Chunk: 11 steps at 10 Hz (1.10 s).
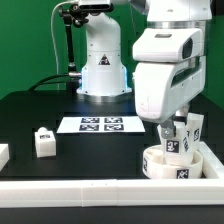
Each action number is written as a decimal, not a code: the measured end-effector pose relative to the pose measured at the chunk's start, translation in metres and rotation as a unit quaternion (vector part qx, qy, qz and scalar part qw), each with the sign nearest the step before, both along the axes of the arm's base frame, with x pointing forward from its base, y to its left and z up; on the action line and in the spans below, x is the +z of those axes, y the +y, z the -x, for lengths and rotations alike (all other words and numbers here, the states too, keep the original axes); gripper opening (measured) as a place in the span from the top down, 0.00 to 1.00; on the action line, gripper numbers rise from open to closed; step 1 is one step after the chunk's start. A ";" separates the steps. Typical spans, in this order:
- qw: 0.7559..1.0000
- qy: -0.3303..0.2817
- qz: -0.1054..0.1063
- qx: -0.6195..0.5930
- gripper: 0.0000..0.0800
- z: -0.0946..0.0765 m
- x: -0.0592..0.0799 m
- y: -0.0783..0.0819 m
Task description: Assemble stool
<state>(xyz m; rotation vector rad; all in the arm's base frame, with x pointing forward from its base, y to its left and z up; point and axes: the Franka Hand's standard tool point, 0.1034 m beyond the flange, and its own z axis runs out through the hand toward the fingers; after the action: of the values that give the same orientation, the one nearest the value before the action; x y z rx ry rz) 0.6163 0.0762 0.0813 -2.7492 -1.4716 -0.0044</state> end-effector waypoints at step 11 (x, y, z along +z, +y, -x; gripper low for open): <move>0.950 0.008 -0.002 -0.311 0.58 -0.009 0.000 -0.003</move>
Offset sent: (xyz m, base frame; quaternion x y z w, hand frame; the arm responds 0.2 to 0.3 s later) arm 0.0000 0.0000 0.0000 0.0000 0.0000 0.0000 1.0000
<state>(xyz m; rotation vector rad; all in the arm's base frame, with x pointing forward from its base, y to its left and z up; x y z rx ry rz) 0.6251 0.0735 0.0810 -3.0610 -0.5413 0.0039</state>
